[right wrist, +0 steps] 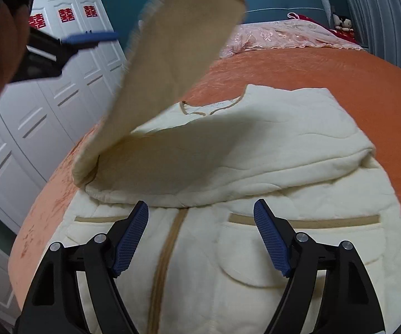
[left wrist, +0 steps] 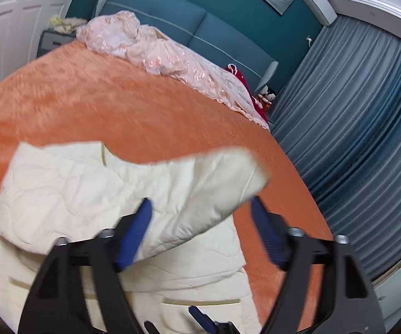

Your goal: Fold large clothes

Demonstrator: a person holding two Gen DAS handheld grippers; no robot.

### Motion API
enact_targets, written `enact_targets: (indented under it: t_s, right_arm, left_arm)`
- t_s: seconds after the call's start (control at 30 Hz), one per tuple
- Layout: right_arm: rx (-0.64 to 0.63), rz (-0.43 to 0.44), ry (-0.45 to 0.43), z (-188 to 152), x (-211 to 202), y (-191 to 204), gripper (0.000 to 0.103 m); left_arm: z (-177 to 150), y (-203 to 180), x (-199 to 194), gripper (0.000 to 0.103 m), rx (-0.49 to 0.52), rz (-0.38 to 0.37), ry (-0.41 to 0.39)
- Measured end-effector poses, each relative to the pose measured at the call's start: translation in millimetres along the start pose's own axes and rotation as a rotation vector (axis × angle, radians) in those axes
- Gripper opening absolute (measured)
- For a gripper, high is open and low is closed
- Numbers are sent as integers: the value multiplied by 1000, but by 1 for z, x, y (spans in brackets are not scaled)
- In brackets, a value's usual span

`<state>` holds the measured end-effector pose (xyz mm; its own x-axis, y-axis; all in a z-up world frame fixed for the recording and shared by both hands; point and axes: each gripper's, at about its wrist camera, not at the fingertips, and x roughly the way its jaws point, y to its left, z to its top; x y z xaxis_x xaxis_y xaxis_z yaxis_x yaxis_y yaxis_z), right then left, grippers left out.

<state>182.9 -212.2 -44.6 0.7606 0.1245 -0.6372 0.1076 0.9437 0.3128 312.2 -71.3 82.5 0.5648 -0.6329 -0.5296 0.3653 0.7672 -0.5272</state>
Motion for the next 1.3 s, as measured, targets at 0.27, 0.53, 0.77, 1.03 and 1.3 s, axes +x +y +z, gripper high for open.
enact_targets:
  t_s: [0.27,0.53,0.77,1.03,1.3]
  right_arm:
    - [154,-46,-53,30,-23,-66,76]
    - [272,-98,-67,64,20,-101,76]
    - [368,-83,34,68,67,-113,63]
    - [261,40,-102,111,22,-88,11]
    - [124,-155,132,51,67,-97,10]
  left_arm:
    - [-36,82,8,90,-302,103,11]
    - [-52,210,-34,89,-595,298,-44]
    - [-66,273,-14,80,-793,207,-17]
    - [-32,266,-16,13,-695,192,-37]
    - [-75,261,3,13,-506,374,27]
